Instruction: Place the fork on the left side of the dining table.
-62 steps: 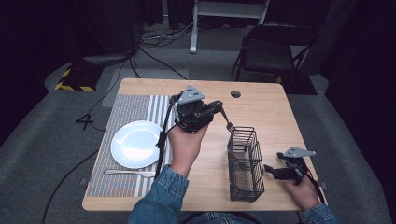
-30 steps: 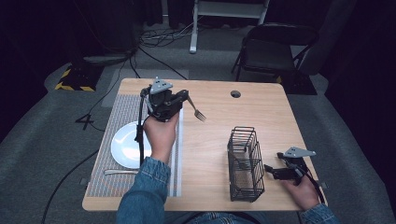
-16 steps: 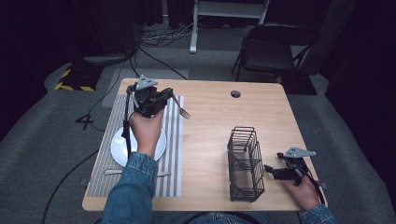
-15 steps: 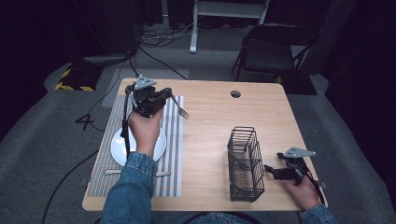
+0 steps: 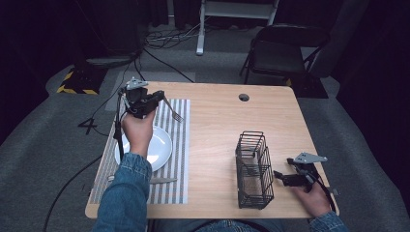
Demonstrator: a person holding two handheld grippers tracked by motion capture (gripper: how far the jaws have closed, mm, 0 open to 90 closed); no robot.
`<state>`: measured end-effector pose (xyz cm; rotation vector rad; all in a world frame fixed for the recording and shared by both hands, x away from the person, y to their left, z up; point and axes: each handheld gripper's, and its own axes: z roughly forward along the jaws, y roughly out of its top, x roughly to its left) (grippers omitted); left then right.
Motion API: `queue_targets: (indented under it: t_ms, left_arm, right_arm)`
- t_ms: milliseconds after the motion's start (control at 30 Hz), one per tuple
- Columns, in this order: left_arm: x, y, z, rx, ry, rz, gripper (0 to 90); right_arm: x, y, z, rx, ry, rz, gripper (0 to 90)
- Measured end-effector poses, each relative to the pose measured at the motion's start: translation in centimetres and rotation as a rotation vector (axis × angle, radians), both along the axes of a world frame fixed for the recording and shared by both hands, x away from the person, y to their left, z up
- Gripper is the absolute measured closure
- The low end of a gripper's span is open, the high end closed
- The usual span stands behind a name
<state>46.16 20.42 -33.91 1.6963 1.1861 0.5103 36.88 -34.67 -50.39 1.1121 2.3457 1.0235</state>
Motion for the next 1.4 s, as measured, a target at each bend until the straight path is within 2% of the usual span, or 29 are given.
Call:
queue_targets:
  t_ms: [233, 533, 1067, 1400]
  left_arm:
    - [1.0, 1.4, -1.0, -0.005, 0.011, 0.025, 85.8]
    - [2.4, 1.6, -2.3, -0.017, 0.037, 0.02, 85.8]
    - [3.3, 1.5, -3.1, -0.01, 0.061, 0.029, 85.8]
    - [3.9, 2.4, -3.5, -0.045, 0.085, 0.06, 85.0]
  right_arm:
    - [0.0, 0.0, 0.0, 0.0, 0.0, 0.0, 15.4]
    - [0.0, 0.0, 0.0, -0.002, -0.002, -0.004, 15.3]
    - [0.0, 0.0, 0.0, -0.004, -0.002, -0.008, 15.4]
    - [0.0, 0.0, 0.0, -0.003, -0.002, -0.008, 15.4]
